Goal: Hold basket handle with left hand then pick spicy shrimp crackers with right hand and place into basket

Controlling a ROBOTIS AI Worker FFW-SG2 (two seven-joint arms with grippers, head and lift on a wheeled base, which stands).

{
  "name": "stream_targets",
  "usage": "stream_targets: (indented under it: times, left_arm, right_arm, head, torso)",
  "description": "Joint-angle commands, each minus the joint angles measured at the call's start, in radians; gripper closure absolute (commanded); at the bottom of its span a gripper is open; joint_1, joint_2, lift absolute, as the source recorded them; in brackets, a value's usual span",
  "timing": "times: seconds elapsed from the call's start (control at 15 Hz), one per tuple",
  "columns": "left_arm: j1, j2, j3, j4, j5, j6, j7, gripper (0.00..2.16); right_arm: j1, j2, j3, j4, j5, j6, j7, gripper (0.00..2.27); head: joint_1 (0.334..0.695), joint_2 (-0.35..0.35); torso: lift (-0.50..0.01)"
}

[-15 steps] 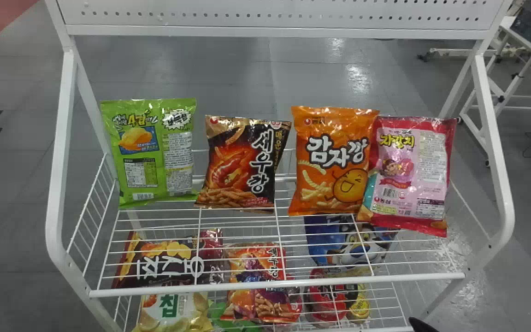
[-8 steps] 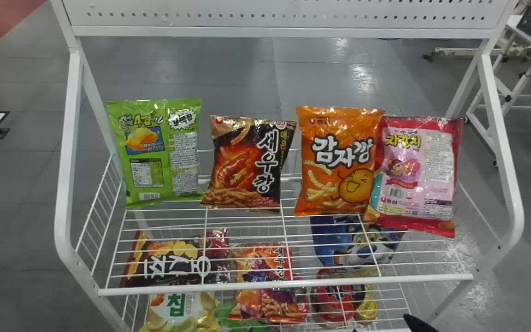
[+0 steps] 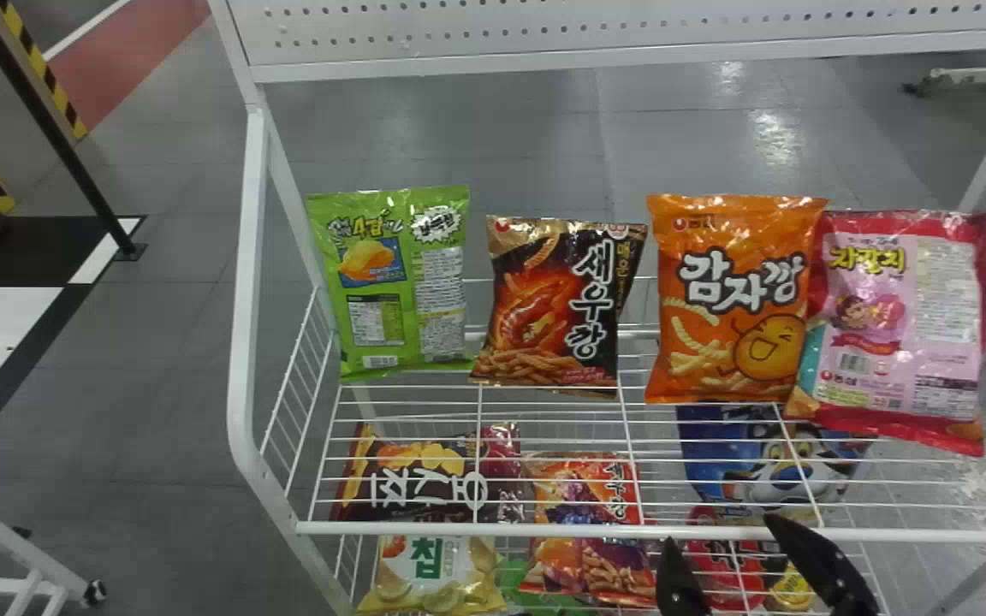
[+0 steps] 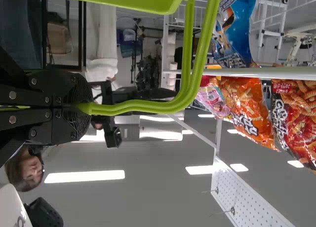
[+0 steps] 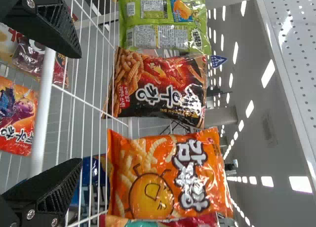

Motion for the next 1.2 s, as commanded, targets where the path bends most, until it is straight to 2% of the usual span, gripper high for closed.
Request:
stream_targets:
  times: [0.0,0.53,0.87,1.13]
  left_arm:
    - [0.0,0.003,0.0,0.0,0.0,0.0,-0.013,2.14]
    - [0.0,0.006,-0.005,-0.002,0.0,0.0,-0.013,2.14]
    - [-0.001,0.009,-0.009,-0.006,0.0,0.0,-0.013,2.14]
    - [-0.001,0.011,-0.009,-0.006,0.0,0.0,-0.013,2.14]
  right_arm:
    - [-0.067,0.001,0.054,-0.009,0.028,0.073,-0.031,0.04]
    - [-0.283,0.001,0.201,0.052,0.065,0.186,-0.227,0.04]
    - [-0.421,0.001,0.259,0.149,0.065,0.226,-0.302,0.04]
    - [-0.515,0.001,0.295,0.248,0.065,0.226,-0.325,0.04]
  head:
    - [0.695,0.17]
    - [0.695,0.266]
    - [0.695,0.276]
    - [0.695,0.294]
  torso:
    - [-0.01]
    - [-0.01]
    - [-0.01]
    - [-0.01]
